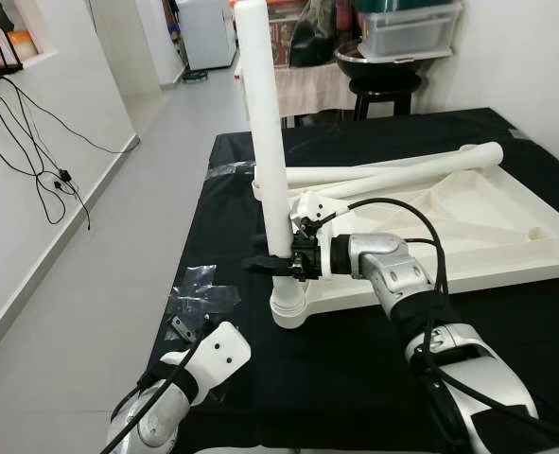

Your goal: Building children table

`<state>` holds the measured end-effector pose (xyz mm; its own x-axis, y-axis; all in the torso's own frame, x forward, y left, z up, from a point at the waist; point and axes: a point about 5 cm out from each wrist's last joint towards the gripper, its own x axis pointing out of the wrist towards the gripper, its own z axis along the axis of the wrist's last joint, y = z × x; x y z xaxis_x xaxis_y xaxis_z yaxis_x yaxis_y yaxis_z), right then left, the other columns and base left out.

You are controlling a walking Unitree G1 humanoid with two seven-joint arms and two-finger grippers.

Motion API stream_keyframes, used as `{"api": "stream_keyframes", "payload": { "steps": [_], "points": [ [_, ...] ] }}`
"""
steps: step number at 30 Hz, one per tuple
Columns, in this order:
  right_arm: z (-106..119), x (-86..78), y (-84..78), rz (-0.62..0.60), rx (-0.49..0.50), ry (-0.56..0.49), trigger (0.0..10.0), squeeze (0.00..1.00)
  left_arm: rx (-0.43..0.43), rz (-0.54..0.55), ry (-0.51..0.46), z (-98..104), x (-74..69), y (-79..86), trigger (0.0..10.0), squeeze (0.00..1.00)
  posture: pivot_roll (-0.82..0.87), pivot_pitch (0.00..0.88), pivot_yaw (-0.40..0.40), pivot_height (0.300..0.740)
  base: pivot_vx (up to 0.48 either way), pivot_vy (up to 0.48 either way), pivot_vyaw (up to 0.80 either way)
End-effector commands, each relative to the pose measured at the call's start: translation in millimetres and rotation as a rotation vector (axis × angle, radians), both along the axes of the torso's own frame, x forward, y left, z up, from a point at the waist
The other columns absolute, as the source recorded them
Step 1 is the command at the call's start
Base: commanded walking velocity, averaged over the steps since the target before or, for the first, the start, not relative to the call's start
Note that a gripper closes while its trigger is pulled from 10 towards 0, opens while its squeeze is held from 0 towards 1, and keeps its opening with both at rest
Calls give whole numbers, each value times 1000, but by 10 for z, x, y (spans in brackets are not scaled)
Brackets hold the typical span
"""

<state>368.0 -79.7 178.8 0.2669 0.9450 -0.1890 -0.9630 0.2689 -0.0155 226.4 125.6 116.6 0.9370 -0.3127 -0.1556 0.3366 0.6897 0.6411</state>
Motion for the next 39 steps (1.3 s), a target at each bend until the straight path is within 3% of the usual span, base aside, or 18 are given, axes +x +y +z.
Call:
{"api": "stream_keyframes", "payload": {
  "steps": [1, 11, 12, 13, 14, 17, 19, 25, 26, 27, 28, 29, 30, 32, 34, 36, 37, 39],
  "points": [
    [0, -9, 71, 39, 10, 16, 0, 0, 13, 11, 19, -38, 3, 11, 10000, 0, -49, 7, 62, 740, 0, 0, 0],
    [-84, 24, -186, -157, -18, -26, 0, 0, 10, 8, 16, -24, -18, -12, 10000, 0, -48, 21, 35, 740, 0, 0, 0],
    [-291, -118, -48, -540, -15, -1, 0, 0, 8, 7, 14, -5, -30, 3, 10000, 0, -50, 40, 37, 740, 0, 0, 0],
    [-291, -118, -48, -540, -15, -1, 0, 0, 8, 7, 14, -5, -30, 3, 10000, 0, -50, 40, 37, 740, 0, 0, 0],
    [-338, -268, 14, -718, 12, 1, 0, 0, 7, 7, 13, 2, -29, 12, 10000, 0, -53, 43, 40, 740, 0, 0, 0],
    [-338, -268, 14, -718, 12, 1, 0, 0, 7, 7, 13, 2, -29, 12, 10000, 0, -53, 43, 40, 740, 0, 0, 0],
    [-353, -385, 110, -822, 45, -26, 0, 0, 5, 6, 14, 7, -19, 25, 10000, 0, -72, 29, 51, 740, 0, 0, 0],
    [-359, -300, 183, -785, 43, -50, 0, 0, 4, 6, 15, 6, -6, 22, 10000, 0, -71, 26, 44, 740, 0, 0, 0],
    [-351, -259, 200, -779, 41, -53, 4431, 0, 3, 7, 15, 7, 2, 20, 10000, 0, -69, 26, 44, 740, 0, 0, 0],
    [-351, -259, 200, -779, 41, -53, 4431, 0, 3, 7, 15, 7, 2, 20, 10000, 0, -69, 26, 44, 740, 0, 0, 0],
    [-300, -205, 234, -725, 82, -46, 10000, 251, 3, 7, 15, 10, 9, 19, 10000, 0, -69, 26, 48, 740, 0, 0, 0],
    [-300, -205, 234, -725, 82, -46, 10000, 251, 3, 7, 15, 10, 9, 19, 10000, 0, -69, 26, 48, 740, 0, 0, 0],
    [-225, -198, 290, -629, 119, -39, 10000, 1000, 3, 7, 15, 11, 16, 20, 10000, 0, -69, 23, 50, 740, 0, 0, 0],
    [-132, -175, 312, -537, 155, -51, 10000, 1000, 3, 8, 16, 11, 23, 23, 10000, 0, -62, 20, 56, 740, 0, 0, 0],
    [-132, -175, 312, -537, 155, -51, 10000, 1000, 3, 8, 16, 11, 23, 23, 10000, 0, -62, 20, 56, 740, 0, 0, 0],
    [12, -190, 305, -327, 172, -61, 10000, 1000, 4, 8, 17, 9, 36, 29, 10000, 0, -55, 14, 58, 740, 0, 0, 0],
    [40, -179, 259, -234, 147, -73, 10000, 0, 4, 9, 18, 7, 41, 31, 10000, 0, -55, 11, 57, 740, 0, 0, 0],
    [50, -174, 225, -179, 127, -78, 10000, 0, 4, 9, 18, 6, 44, 32, 10000, 0, -55, 11, 57, 740, 0, 0, 0]
  ]
}}
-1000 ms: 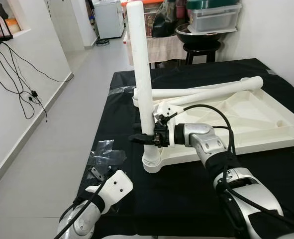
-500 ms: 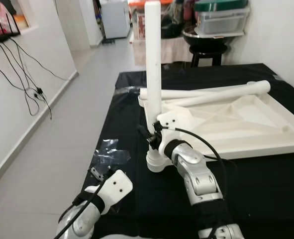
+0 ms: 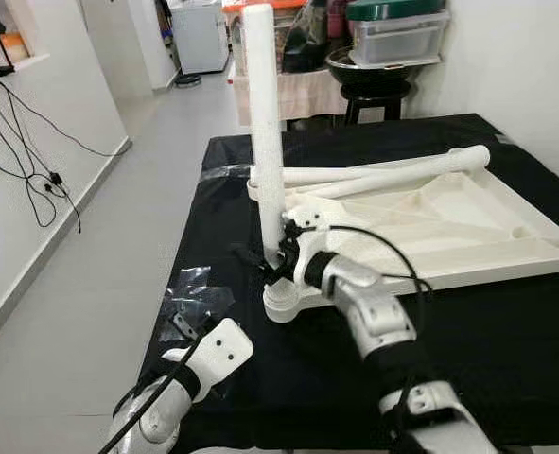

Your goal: Building children table

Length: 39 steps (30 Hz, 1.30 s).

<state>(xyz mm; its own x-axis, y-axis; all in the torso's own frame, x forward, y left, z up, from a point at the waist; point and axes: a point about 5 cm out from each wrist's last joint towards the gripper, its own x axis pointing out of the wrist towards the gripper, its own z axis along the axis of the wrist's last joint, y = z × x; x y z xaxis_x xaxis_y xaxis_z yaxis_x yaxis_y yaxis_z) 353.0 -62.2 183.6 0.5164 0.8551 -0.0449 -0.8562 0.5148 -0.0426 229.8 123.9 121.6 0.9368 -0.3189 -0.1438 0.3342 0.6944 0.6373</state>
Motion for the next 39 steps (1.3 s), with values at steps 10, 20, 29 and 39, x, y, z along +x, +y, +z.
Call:
{"api": "stream_keyframes", "payload": {
  "steps": [10, 20, 29, 39],
  "points": [
    [-215, 82, -87, 269, -102, 147, 10000, 0, 16, 16, 30, -63, 20, 43, 10000, 0, -30, 1, 58, 740, 0, 0, 0],
    [-233, 123, -115, 260, -104, 188, 0, 0, 18, 17, 30, -73, 11, 42, 10000, 0, -30, 7, 64, 740, 0, 0, 0],
    [-280, 208, -207, -32, -116, 164, 0, 0, 17, 16, 29, -64, -4, 39, 10000, 0, -49, 25, 51, 740, 0, 0, 0],
    [-562, -201, -177, -738, -85, 102, 0, 0, 15, 17, 28, -55, 9, 86, 10000, 0, -96, 18, 85, 740, 0, 0, 0]
  ]
}}
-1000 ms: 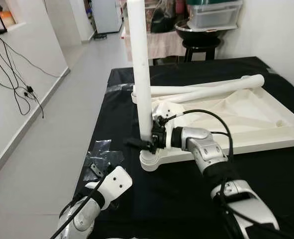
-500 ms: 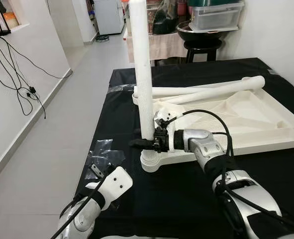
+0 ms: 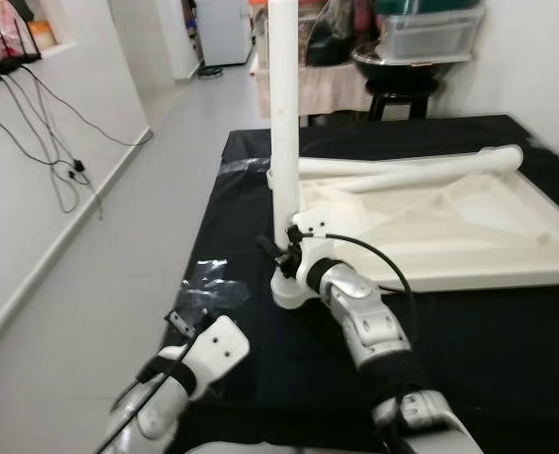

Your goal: Building children table

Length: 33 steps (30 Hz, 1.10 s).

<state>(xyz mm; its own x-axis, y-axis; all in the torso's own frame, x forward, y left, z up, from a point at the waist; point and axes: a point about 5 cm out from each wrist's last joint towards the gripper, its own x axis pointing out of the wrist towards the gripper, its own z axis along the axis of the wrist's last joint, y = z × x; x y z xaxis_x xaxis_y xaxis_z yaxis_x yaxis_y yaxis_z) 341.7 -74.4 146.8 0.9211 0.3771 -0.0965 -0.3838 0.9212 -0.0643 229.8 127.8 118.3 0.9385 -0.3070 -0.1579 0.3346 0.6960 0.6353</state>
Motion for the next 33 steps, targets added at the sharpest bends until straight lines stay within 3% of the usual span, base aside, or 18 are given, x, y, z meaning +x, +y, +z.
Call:
{"api": "stream_keyframes", "payload": {
  "steps": [1, 3, 6, 7, 10, 11, 15, 16, 18, 19, 20, 22, 29, 30, 31, 32, 33],
  "points": [
    [-194, -88, -55, -103, -10, 79, 0, 0, 11, 5, 14, -21, 8, 48, 10000, 0, -96, 18, 85, 740, 0, 0, 0],
    [-115, 22, 25, -77, -33, 34, 0, 0, 9, 5, 17, -26, 33, 48, 10000, 0, -81, 11, 68, 740, 0, 0, 0],
    [-141, 26, 56, -68, -26, 51, 0, 0, 9, 5, 18, -28, 36, 47, 10000, 0, -79, 7, 64, 740, 0, 0, 0],
    [-176, 23, 88, -46, -23, 76, 6431, 0, 9, 6, 18, -29, 39, 45, 10000, 0, -76, 7, 63, 740, 0, 0, 0],
    [-198, 19, 102, -31, -23, 92, 6431, 0, 9, 5, 18, -30, 41, 43, 10000, 0, -76, 7, 63, 740, 0, 0, 0],
    [-185, 24, 148, 30, -1, 95, 10000, 1000, 8, 5, 19, -31, 45, 39, 10000, 0, -79, 6, 62, 740, 0, 0, 0],
    [-18, 12, 249, 117, 79, 70, 10000, 1000, 7, 5, 19, -37, 54, 27, 10000, 0, -77, 3, 59, 740, 0, 0, 0],
    [88, 48, 285, 209, 95, 44, 10000, 1000, 6, 5, 19, -39, 61, 22, 10000, 0, -83, 0, 62, 740, 0, 0, 0],
    [159, 72, 304, 275, 101, 26, 10000, 1000, 5, 5, 19, -41, 67, 18, 10000, 0, -83, 0, 62, 740, 0, 0, 0],
    [221, 103, 319, 387, 94, 12, 10000, 847, 5, 4, 20, -43, 74, 12, 10000, 0, -83, 0, 60, 740, 0, 0, 0],
    [252, 130, 312, 508, 57, 4, 10000, 0, 4, 4, 20, -45, 80, 7, 10000, 0, -82, 0, 59, 740, 0, 0, 0],
    [239, 133, 284, 680, 8, 26, 10000, 0, 4, 4, 20, -46, 86, 3, 10000, 0, -82, 0, 60, 740, 0, 0, 0],
    [143, 162, 226, 823, -59, 114, 10000, 0, 4, 4, 20, -53, 97, -15, 10000, 0, -71, 0, 46, 740, 0, 0, 0],
    [138, 177, 222, 856, -65, 135, 3373, 0, 5, 4, 20, -56, 102, -19, 10000, 0, -76, 0, 46, 740, 0, 0, 0],
    [147, 188, 225, 873, -59, 143, 3373, 0, 5, 4, 20, -59, 106, -22, 10000, 0, -76, 0, 46, 740, 0, 0, 0],
    [154, 200, 235, 878, -41, 160, 0, 0, 5, 3, 20, -61, 106, -24, 10000, 0, -81, 0, 50, 740, 0, 0, 0],
    [154, 200, 235, 878, -41, 160, 0, 0, 5, 3, 20, -61, 106, -24, 10000, 0, -81, 0, 50, 740, 0, 0, 0]
  ]
}}
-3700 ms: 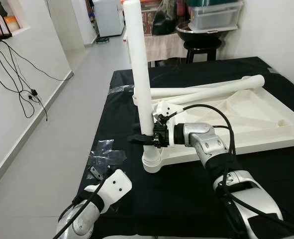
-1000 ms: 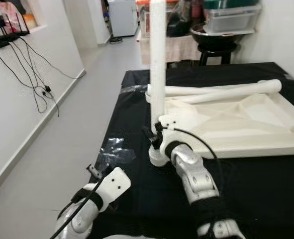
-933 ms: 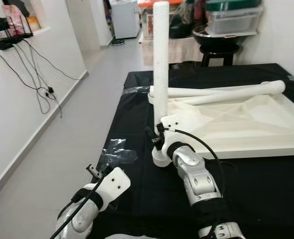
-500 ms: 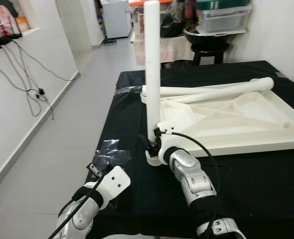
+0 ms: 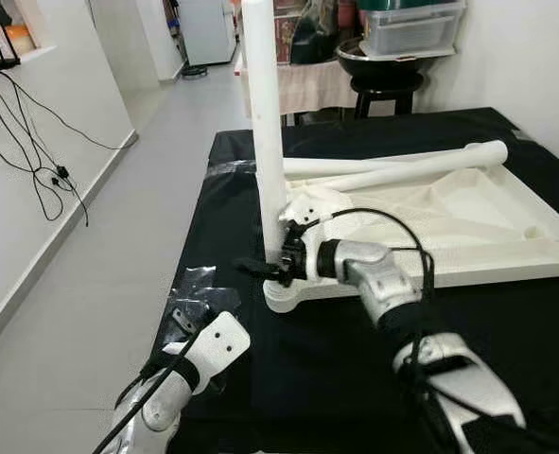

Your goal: Building children table

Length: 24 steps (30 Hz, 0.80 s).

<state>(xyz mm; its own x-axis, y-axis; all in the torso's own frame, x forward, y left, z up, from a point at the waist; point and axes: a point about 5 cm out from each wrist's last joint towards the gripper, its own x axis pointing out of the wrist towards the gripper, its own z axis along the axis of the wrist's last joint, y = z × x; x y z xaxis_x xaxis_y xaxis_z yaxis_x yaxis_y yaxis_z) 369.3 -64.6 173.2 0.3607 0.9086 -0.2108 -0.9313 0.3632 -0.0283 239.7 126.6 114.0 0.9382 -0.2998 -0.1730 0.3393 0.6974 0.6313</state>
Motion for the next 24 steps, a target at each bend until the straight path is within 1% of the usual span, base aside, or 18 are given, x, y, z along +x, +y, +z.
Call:
{"api": "stream_keyframes", "payload": {
  "steps": [1, 2, 6, 9, 16, 17, 18, 20, 21, 24],
  "points": [
    [-107, -69, 144, 80, 1, 67, 0, 0, 3, -4, 5, -20, 5, -14, 10000, 0, -82, 0, 51, 740, 0, 0, 0],
    [-105, -54, 148, 84, -4, 82, 0, 0, 4, -4, 5, -23, 3, -18, 10000, 0, -83, 0, 51, 740, 0, 0, 0],
    [-104, -43, 152, 80, -9, 86, 0, 0, 4, -4, 5, -24, 2, -22, 10000, 0, -83, 0, 51, 740, 0, 0, 0],
    [-153, -31, 148, 46, -72, 57, 0, 0, 4, -4, 3, -20, -9, -26, 10000, 0, -81, 0, 51, 740, 0, 0, 0],
    [-193, -35, 135, 27, -92, 40, 0, 0, 4, -4, 3, -17, -15, -28, 10000, 0, -79, 2, 46, 740, 0, 0, 0],
    [-254, -11, 138, -130, -94, 39, 0, 0, 4, -5, 2, -15, -23, -29, 10000, 0, -73, 4, 33, 740, 0, 0, 0],
    [-358, -75, 176, -408, -28, 17, 0, 0, 3, -5, 1, -7, -30, -30, 10000, 0, -70, 12, 31, 740, 0, 0, 0],
    [-358, -75, 176, -408, -28, 17, 0, 0, 3, -5, 1, -7, -30, -30, 10000, 0, -70, 12, 31, 740, 0, 0, 0],
    [-417, -140, 128, -628, 16, 17, 0, 0, 3, -6, 1, -2, -34, -31, 10000, 0, -70, 12, 31, 740, 0, 0, 0],
    [-417, -140, 128, -628, 16, 17, 0, 0, 3, -6, 1, -2, -34, -31, 10000, 0, -70, 12, 31, 740, 0, 0, 0]
  ]
}}
